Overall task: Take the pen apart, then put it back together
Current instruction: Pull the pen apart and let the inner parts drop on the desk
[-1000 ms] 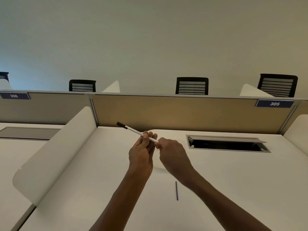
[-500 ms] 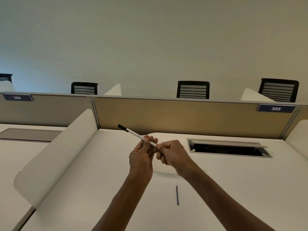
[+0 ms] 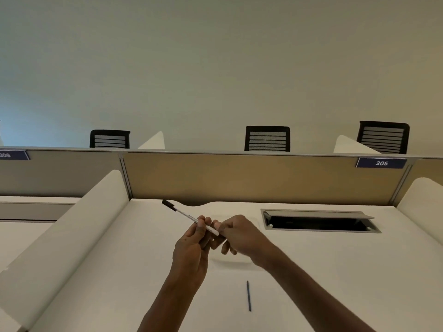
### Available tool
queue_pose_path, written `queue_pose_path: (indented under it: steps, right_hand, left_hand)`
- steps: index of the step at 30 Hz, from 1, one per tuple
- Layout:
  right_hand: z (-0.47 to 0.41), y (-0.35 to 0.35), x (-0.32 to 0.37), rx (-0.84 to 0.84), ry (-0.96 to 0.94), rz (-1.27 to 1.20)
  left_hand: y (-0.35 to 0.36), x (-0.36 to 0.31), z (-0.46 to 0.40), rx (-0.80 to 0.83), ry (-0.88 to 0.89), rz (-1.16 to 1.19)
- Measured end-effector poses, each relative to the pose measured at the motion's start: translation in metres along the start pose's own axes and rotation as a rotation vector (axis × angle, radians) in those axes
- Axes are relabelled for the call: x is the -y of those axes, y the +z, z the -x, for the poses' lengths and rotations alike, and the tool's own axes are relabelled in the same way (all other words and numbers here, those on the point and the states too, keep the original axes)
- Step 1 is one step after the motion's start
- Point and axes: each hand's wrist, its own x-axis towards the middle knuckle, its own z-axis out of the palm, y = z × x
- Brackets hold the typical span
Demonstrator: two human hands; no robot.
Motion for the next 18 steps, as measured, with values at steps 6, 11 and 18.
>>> queue_pose_path:
  steps: [6, 11, 18]
  right_hand:
    - [-0.001, -0.011, 0.002, 0.186, 0.099, -0.216]
    - [-0.003, 0.006, 0.000, 0.007, 0.003, -0.041]
    - [-0.004, 0.027, -0.012, -0.316, -0.265, 0.595]
  left_hand:
    - [-0.002, -0.003, 0.002, 0.067, 0.028, -0.046]
    - [0.002, -0.001, 0.004, -0.010, 0.075, 0.014]
    - [0.013, 0.007, 0.006, -0.163, 0.083, 0.079]
